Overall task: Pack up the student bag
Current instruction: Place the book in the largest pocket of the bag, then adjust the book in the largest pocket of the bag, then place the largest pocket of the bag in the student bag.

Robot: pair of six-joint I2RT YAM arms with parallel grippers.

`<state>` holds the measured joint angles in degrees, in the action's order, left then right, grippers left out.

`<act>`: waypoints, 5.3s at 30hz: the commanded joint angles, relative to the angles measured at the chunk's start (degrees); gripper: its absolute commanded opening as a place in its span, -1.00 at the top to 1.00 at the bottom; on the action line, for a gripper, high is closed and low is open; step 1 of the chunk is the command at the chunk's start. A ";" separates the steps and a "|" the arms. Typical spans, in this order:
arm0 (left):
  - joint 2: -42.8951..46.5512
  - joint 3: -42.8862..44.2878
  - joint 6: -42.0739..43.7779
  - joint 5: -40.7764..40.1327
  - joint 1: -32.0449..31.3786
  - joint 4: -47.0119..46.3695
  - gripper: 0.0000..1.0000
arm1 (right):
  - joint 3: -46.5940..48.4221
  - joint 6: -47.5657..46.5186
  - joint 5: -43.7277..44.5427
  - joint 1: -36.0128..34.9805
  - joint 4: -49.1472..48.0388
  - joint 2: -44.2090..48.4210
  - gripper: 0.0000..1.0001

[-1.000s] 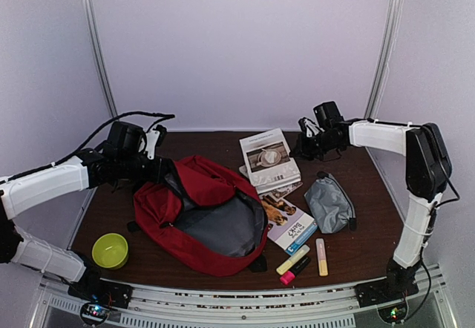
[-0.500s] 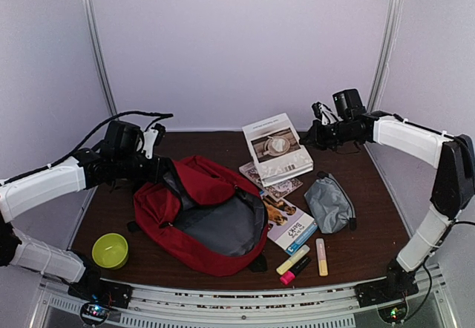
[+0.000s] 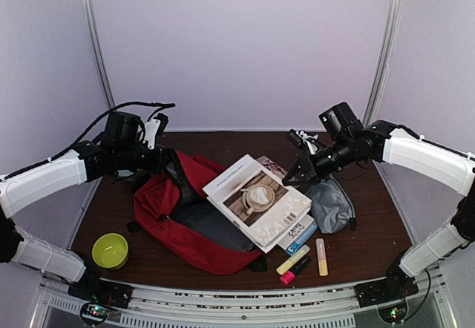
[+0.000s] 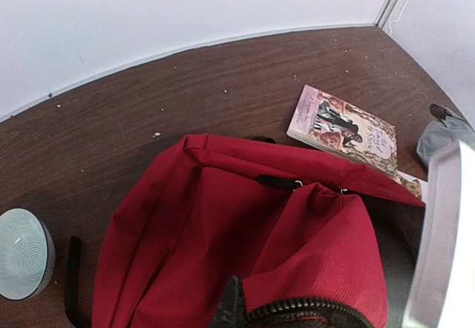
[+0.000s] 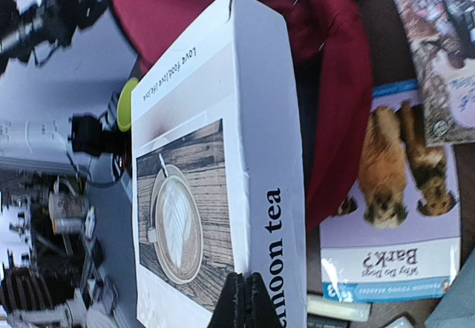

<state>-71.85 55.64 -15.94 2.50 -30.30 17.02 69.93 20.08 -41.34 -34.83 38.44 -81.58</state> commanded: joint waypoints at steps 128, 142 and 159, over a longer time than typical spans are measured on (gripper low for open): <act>12.62 -5.58 7.02 -13.84 -17.34 -9.64 1.00 | -17.51 57.52 27.69 6.62 -54.76 -29.65 -0.58; 8.00 -3.53 7.32 -3.18 -14.78 -2.53 0.12 | -15.98 52.17 24.70 6.15 -53.06 -26.48 -0.50; -27.95 35.69 7.82 7.67 -17.65 6.20 -0.44 | 23.10 4.17 27.74 9.77 -6.61 -35.65 -0.66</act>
<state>-82.28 79.24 -0.95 10.74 -50.00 19.46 87.24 32.58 -11.75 -25.82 19.18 -109.32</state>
